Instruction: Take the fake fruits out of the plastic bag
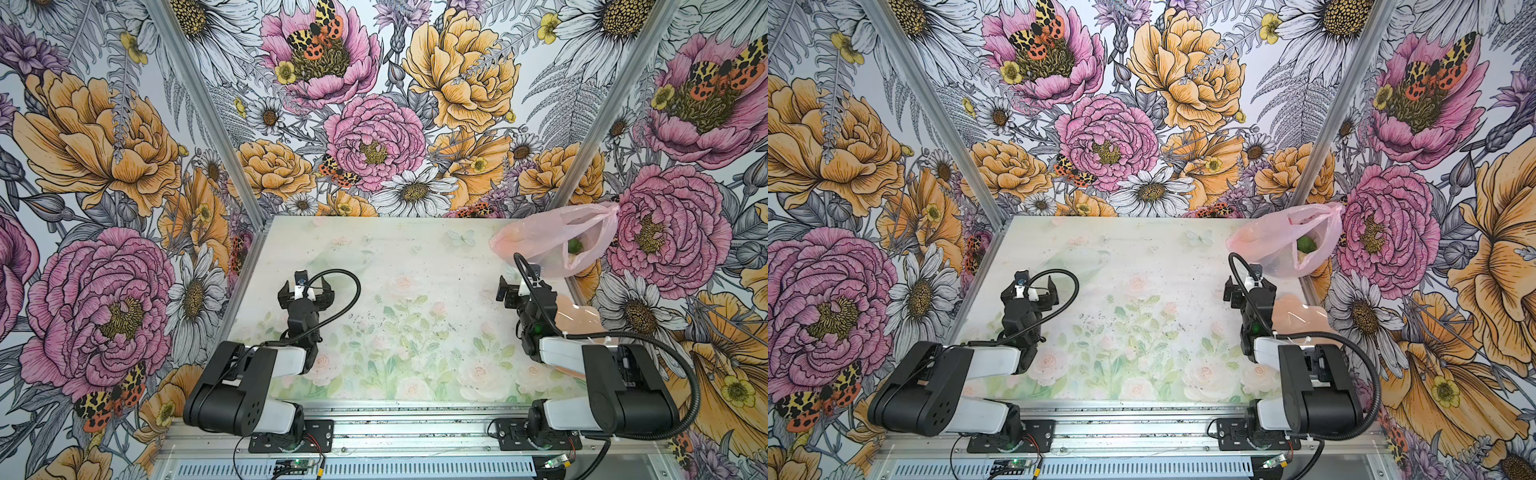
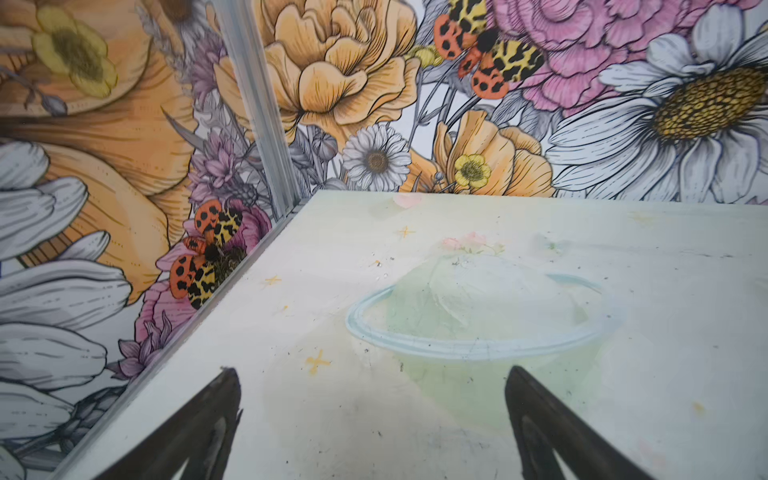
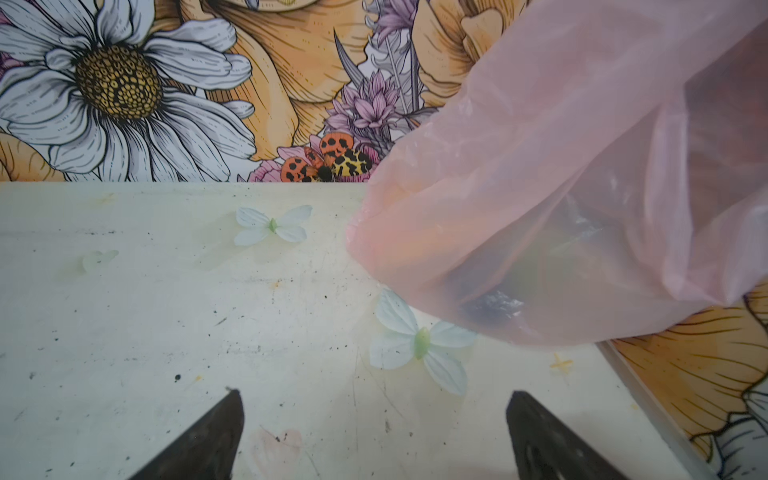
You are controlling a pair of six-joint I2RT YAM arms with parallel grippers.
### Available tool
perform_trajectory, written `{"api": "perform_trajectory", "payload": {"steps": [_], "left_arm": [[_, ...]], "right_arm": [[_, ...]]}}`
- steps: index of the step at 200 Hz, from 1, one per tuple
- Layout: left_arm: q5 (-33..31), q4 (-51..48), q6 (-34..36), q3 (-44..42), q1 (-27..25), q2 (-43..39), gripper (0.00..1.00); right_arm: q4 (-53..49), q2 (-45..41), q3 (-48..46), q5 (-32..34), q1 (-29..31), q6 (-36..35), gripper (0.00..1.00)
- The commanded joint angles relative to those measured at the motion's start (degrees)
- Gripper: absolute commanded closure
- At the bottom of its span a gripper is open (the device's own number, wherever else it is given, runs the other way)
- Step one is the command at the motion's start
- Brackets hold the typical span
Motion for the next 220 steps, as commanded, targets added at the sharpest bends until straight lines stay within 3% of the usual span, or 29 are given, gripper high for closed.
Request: {"api": "perform_trajectory", "payload": {"steps": [1,27,39,60,92,104,123,141,176,220], "left_arm": [[-8.9,-9.0,3.5,4.9,-5.9,-8.1,0.01],[-6.0,-30.5,-8.6,12.1,-7.3,-18.0,0.01],[-3.7,-38.4,-10.6,14.9,-6.9,-21.0,0.01],[-6.3,-47.0,-16.5,15.9,-6.5,-26.1,0.01],[-9.4,-58.1,-31.6,11.6,-3.3,-36.8,0.01],[-4.2,-57.3,-31.8,8.6,-0.7,-41.1,0.01],[1.7,-52.1,-30.5,3.6,-0.8,-46.2,0.01],[0.8,-52.3,-29.0,2.2,-2.4,-49.0,0.01],[-1.4,-53.7,-27.1,1.5,-3.5,-47.6,0.01],[1.9,-50.8,-26.8,0.5,-1.3,-45.0,0.01]], "right_arm": [[-1.4,-7.8,-1.6,3.7,1.3,0.1,0.01],[-11.4,-19.2,0.2,6.2,2.7,4.3,0.01],[-17.8,-24.4,1.4,9.8,2.9,6.0,0.01],[-27.6,-32.3,3.6,17.5,2.9,12.6,0.01],[-45.2,-37.0,13.5,14.6,2.8,16.3,0.0],[-47.2,-38.7,15.1,13.8,2.3,17.9,0.0],[-45.9,-41.5,15.5,6.1,0.6,16.7,0.01],[-44.2,-43.1,16.1,3.5,-0.9,17.4,0.01],[-46.6,-32.6,24.1,4.8,-4.6,19.5,0.01],[-47.6,-14.4,37.0,22.9,-4.6,13.5,0.01]]}}
